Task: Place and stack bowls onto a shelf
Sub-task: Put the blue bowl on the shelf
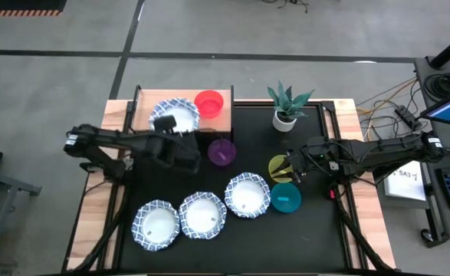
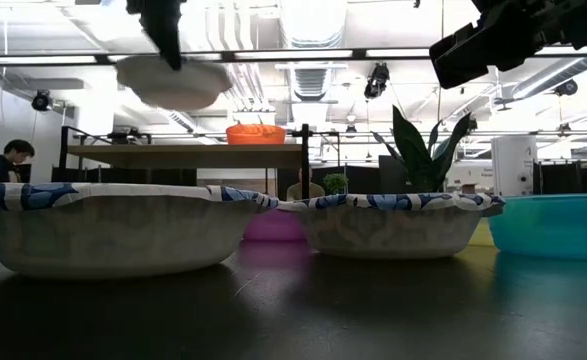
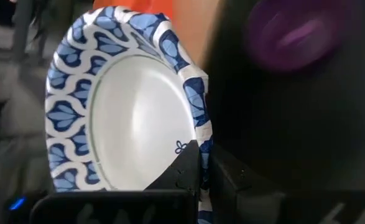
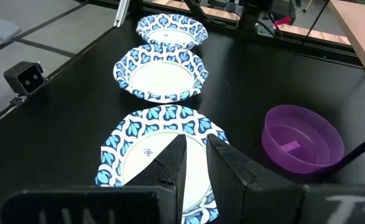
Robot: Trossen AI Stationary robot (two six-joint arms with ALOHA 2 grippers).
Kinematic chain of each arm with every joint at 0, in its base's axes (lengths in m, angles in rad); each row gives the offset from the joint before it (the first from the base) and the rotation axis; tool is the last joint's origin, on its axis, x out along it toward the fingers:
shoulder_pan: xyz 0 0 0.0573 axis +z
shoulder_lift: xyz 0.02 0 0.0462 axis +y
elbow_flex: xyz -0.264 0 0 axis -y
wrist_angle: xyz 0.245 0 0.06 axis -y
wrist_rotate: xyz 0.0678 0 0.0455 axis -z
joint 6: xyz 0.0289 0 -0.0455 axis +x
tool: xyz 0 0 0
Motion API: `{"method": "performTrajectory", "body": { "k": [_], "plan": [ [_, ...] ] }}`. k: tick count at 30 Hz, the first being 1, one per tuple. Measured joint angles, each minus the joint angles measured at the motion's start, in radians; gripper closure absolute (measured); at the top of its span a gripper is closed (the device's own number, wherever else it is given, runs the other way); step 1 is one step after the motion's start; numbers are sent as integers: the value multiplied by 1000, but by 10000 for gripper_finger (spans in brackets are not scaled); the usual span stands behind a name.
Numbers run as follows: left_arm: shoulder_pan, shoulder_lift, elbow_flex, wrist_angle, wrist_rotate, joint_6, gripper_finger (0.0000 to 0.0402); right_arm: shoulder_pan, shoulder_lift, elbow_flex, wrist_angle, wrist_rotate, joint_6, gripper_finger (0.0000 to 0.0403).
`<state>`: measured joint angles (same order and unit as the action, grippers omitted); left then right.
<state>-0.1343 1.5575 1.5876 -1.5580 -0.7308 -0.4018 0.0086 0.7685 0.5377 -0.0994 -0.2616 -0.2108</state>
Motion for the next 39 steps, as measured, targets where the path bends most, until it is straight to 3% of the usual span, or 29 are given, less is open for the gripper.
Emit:
{"method": "performTrajectory", "body": {
  "k": [12,18,24,39],
  "plan": [
    [403,-65,-168,135,-39,159,401,0,0,0,0,0,17,351],
    [530,-71,-237,247,-13,226,401,0,0,0,0,0,20,351],
    [572,-72,-265,321,144,274,399,0,0,0,0,0,18,351],
    [578,-74,-289,335,162,312,296,0,0,0,8,1,79,351]
  ]
}}
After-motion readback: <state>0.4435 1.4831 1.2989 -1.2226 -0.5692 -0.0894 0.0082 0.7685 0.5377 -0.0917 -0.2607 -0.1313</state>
